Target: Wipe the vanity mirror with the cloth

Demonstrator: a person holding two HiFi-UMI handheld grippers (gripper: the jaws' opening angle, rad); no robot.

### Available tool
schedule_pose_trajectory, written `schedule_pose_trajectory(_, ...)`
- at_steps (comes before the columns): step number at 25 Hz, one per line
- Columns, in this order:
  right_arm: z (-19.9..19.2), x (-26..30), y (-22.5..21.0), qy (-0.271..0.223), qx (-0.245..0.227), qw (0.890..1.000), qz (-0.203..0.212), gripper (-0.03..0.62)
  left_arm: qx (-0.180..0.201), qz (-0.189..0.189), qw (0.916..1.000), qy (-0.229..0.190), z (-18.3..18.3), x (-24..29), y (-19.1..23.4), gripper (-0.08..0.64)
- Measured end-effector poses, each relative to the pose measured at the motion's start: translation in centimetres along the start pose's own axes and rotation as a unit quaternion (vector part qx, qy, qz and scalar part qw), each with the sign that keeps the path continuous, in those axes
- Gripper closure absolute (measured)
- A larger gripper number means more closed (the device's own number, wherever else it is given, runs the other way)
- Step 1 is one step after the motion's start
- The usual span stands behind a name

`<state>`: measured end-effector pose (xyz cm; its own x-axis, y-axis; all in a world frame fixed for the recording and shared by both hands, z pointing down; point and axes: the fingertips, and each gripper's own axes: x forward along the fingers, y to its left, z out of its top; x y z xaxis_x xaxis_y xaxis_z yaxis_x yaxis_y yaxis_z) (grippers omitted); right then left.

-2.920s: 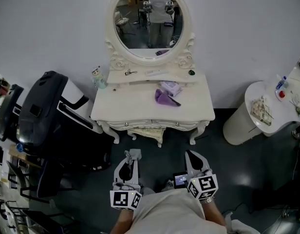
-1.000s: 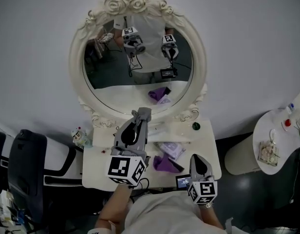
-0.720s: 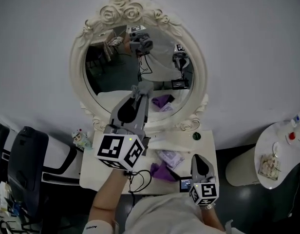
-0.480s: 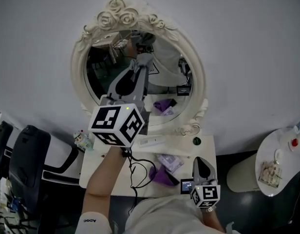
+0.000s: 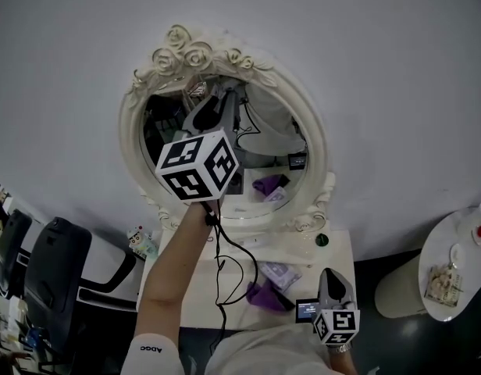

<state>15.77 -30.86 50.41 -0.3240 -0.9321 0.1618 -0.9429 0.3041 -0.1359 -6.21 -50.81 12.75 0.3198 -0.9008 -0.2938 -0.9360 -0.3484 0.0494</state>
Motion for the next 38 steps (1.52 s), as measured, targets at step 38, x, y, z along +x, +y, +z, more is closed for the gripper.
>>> schedule_pose_trajectory(38, 0.0, 0.4, -0.4, -0.001, -0.003, 1.000, -0.028, 0.584, 0.059, 0.009, 0.9982, -0.003, -3.0, -4.4, 0.5, 0.488)
